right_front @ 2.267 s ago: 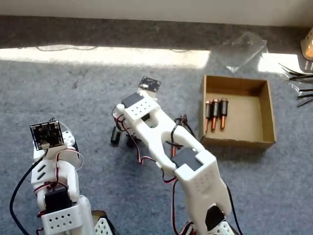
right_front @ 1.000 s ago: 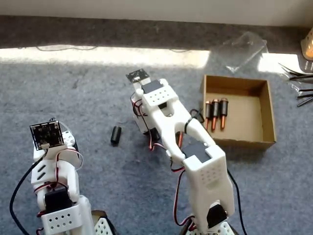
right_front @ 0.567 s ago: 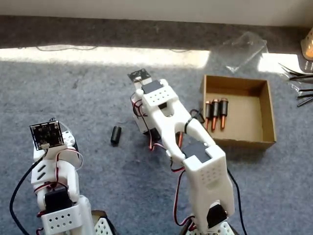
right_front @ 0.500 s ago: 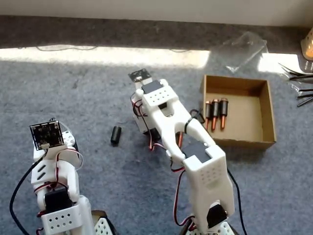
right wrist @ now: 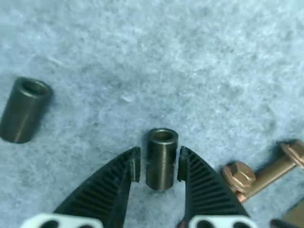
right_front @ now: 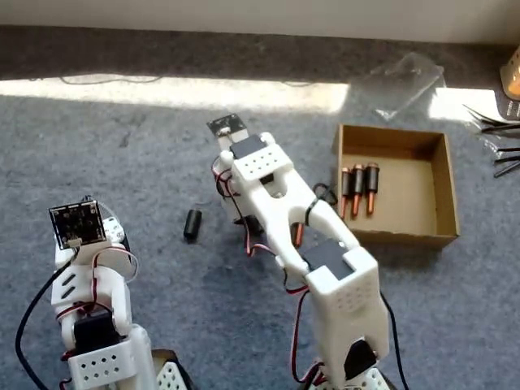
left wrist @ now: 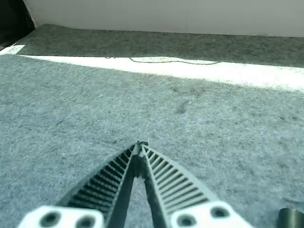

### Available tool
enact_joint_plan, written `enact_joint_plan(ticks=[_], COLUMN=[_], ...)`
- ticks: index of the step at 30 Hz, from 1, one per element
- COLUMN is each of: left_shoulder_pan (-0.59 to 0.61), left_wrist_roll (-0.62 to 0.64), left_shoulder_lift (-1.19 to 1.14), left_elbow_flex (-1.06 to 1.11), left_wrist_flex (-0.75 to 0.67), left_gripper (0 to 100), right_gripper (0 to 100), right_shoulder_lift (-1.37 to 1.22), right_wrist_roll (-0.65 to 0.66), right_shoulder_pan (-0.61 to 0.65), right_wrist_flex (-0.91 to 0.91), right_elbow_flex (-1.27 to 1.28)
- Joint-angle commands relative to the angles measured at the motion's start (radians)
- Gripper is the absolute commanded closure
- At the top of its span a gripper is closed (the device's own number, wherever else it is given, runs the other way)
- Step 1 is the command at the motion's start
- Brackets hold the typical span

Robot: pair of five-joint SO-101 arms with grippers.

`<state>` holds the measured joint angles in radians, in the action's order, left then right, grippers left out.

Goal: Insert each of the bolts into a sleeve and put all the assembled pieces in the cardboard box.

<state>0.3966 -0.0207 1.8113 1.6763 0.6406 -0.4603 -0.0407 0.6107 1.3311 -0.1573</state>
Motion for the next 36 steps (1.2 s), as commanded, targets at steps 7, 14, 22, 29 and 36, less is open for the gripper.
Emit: enact_joint_plan(ticks=[7, 14, 22, 29, 36], left_shoulder_pan=[0.007, 0.007, 0.007, 0.007, 0.007], left_wrist_roll=[-0.005, -0.005, -0.005, -0.005, -0.006], left_shoulder_lift=[0.013, 0.013, 0.013, 0.013, 0.013], left_elbow_flex=[0.019, 0.019, 0.019, 0.019, 0.019], left_wrist_flex=[0.008, 0.008, 0.009, 0.028, 0.028], left_gripper=[99, 99, 99, 99, 99], right_gripper=[88.4, 88.4, 88.6, 88.7, 99.7], right_shoulder_lift=[0.183, 0.182, 0.179, 0.131, 0.128], right_wrist_roll=[-0.002, 0.000, 0.002, 0.110, 0.160], right_shoulder_pan=[-0.012, 0.016, 0.013, 0.013, 0.013], right_wrist_flex=[-0.229, -0.231, -0.251, -0.308, -0.308], right_elbow_flex=[0.292, 0.320, 0.321, 0.321, 0.323])
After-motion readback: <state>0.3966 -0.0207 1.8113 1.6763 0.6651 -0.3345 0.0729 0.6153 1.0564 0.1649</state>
